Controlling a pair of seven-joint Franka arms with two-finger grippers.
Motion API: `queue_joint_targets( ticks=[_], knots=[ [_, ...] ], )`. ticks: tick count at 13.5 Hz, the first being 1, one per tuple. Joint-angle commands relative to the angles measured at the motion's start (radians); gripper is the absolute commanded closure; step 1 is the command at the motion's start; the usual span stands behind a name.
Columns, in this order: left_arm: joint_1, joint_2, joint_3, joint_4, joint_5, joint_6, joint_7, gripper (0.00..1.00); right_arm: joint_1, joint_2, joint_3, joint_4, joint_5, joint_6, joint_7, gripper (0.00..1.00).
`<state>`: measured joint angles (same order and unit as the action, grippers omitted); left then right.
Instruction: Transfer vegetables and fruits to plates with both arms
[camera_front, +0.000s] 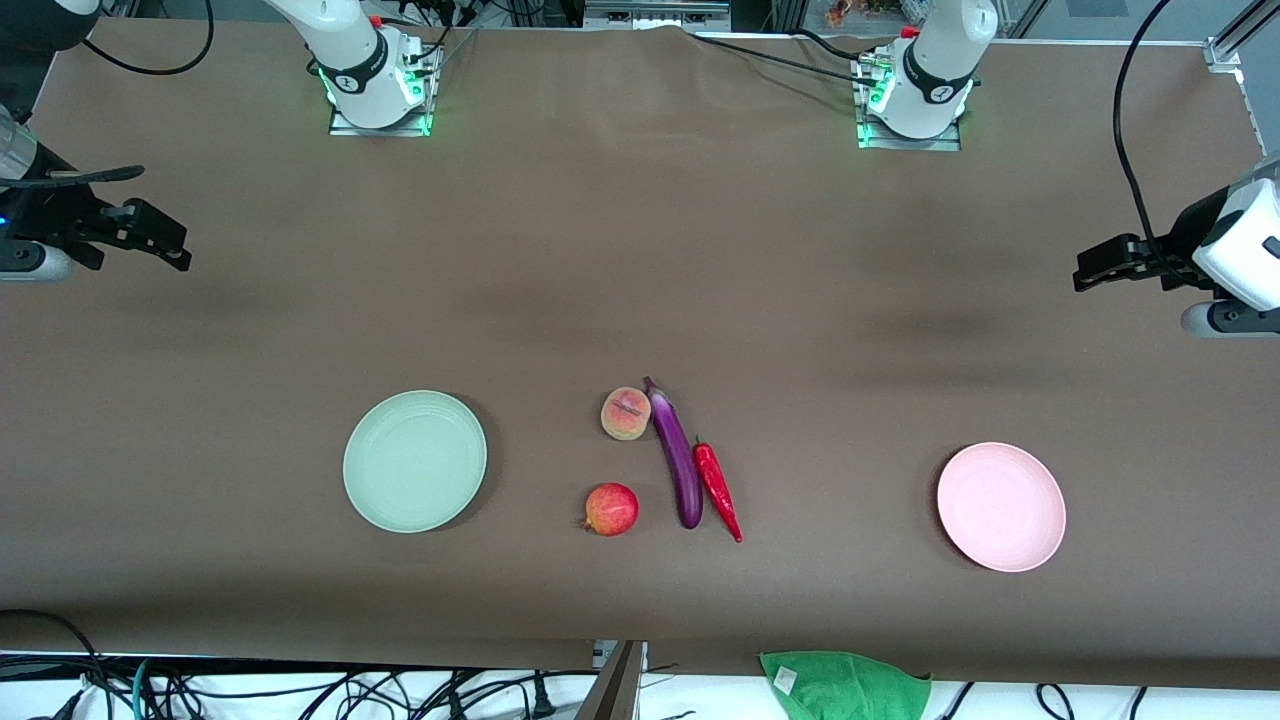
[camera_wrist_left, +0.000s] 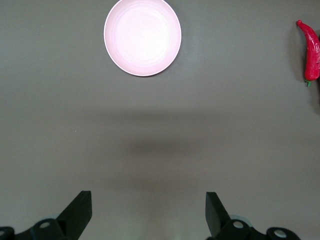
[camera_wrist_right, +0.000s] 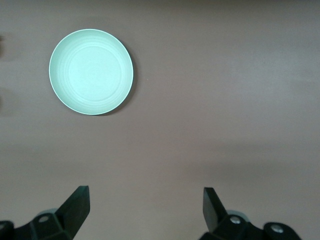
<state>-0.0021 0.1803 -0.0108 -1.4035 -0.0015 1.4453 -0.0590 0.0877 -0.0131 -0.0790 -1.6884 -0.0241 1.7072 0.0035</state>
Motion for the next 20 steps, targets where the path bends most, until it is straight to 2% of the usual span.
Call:
queue_joint_targets(
  ticks=[1,12,18,20],
  knots=[
    [-0.002,0.01,0.002,0.023,0.009,-0.013,0.004,0.0,-0.002,-0.01,-0.001,0.006,0.012,-0.008,-0.008,0.0],
    [0.001,0.028,0.002,0.017,0.011,-0.011,0.005,0.0,-0.002,-0.008,-0.001,0.007,0.015,-0.003,-0.005,0.0],
    [-0.004,0.08,0.002,0.02,0.006,-0.003,-0.033,0.0,-0.002,-0.008,-0.007,0.004,0.015,-0.011,-0.007,0.0],
    [-0.015,0.102,0.0,0.02,-0.049,0.001,-0.054,0.0,-0.003,-0.007,-0.008,0.006,0.015,-0.003,-0.005,0.0]
  ],
)
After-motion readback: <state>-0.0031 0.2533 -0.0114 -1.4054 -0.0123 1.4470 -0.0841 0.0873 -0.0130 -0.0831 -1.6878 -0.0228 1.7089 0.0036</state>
